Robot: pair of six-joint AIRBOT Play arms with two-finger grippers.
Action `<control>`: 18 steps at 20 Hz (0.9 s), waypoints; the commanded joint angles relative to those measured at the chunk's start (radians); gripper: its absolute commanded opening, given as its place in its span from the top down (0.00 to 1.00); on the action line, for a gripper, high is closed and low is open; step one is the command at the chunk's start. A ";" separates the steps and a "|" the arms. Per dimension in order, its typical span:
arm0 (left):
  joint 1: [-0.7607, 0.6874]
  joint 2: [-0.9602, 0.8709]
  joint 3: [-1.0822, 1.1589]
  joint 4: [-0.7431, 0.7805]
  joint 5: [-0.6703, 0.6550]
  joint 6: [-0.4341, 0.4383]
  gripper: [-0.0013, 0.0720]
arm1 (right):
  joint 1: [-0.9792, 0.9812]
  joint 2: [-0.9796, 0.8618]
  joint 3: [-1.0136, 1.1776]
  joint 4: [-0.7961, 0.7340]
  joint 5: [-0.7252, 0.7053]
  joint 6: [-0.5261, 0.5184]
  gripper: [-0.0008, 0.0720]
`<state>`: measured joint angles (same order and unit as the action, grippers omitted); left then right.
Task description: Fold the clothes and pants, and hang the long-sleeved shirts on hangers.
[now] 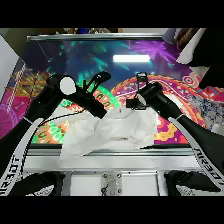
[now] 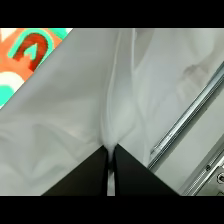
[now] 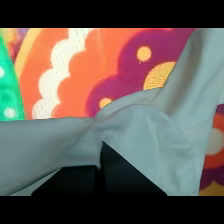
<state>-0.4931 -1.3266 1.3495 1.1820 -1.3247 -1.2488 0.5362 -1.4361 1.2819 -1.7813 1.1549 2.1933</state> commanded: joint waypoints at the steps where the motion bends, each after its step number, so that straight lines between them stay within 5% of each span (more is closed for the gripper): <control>1: 0.050 -0.021 0.000 0.003 0.043 -0.001 0.97 | 0.014 0.068 -0.001 -0.002 0.113 -0.051 0.97; 8: 0.096 -0.201 0.000 -0.092 0.130 -0.007 0.96 | 0.144 0.131 -0.035 0.012 0.125 0.037 0.97; 9: 0.101 -0.214 0.001 -0.093 0.146 -0.024 0.73 | 0.144 0.129 -0.035 0.012 0.125 0.060 0.97; 10: 0.114 -0.215 0.001 -0.096 0.159 -0.044 0.29 | 0.143 0.127 -0.035 0.012 0.125 0.068 0.97; 11: 0.130 -0.206 0.001 -0.109 0.163 -0.064 0.20 | 0.143 0.127 -0.035 0.012 0.126 0.067 0.97; 18: 0.077 -0.098 0.000 0.003 0.224 -0.241 0.21 | 0.145 0.129 -0.035 0.015 0.126 0.112 0.97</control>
<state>-0.3737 -1.4433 1.3495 1.1076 -1.1522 -1.4021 0.6788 -1.3090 1.2476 -1.7695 1.2800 2.2807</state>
